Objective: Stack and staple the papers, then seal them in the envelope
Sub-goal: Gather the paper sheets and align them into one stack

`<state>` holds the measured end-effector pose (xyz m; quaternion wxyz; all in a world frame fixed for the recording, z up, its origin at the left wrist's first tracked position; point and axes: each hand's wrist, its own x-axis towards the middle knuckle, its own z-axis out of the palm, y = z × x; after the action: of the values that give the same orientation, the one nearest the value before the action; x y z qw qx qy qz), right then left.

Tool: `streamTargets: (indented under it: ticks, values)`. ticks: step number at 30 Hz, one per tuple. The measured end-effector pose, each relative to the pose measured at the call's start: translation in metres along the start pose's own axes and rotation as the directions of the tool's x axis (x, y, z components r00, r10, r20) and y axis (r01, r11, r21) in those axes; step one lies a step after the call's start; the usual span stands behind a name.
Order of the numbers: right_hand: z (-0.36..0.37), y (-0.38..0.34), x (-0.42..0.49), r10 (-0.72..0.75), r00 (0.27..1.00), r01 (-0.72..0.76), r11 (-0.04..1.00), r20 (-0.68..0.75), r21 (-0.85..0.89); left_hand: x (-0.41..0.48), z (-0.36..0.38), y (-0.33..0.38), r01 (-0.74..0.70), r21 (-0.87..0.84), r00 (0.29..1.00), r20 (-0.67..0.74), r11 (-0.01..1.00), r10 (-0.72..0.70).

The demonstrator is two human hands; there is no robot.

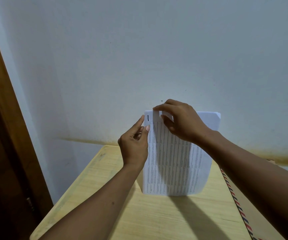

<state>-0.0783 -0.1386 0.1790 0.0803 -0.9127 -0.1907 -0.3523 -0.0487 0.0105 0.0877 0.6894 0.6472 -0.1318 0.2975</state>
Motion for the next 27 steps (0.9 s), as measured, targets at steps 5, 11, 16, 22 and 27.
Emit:
streamTargets:
  ticks: [5,11,16,22,27]
  values:
    - [0.001,0.001,0.003,0.008,1.000,-0.008,1.000,0.002,0.027,0.000,0.002,0.001,0.006,-0.026,1.000,-0.026,1.000,-0.007]
    - [-0.001,0.008,0.008,0.030,0.999,-0.029,0.999,-0.030,0.046,0.007,0.006,0.010,0.016,-0.069,0.996,-0.085,0.997,-0.022]
    - [-0.005,0.031,0.003,0.205,0.976,-0.194,0.972,-0.073,0.134,0.021,-0.001,0.014,0.036,-0.092,0.992,-0.120,0.995,-0.047]
    - [0.002,0.052,-0.019,0.437,0.897,-0.399,0.864,-0.062,0.306,0.022,-0.008,0.008,0.127,-0.136,0.985,-0.101,0.982,-0.141]
    - [0.011,0.057,-0.036,0.664,0.747,-0.521,0.565,0.022,0.639,0.019,-0.010,0.003,0.212,-0.157,0.973,-0.056,0.965,-0.223]
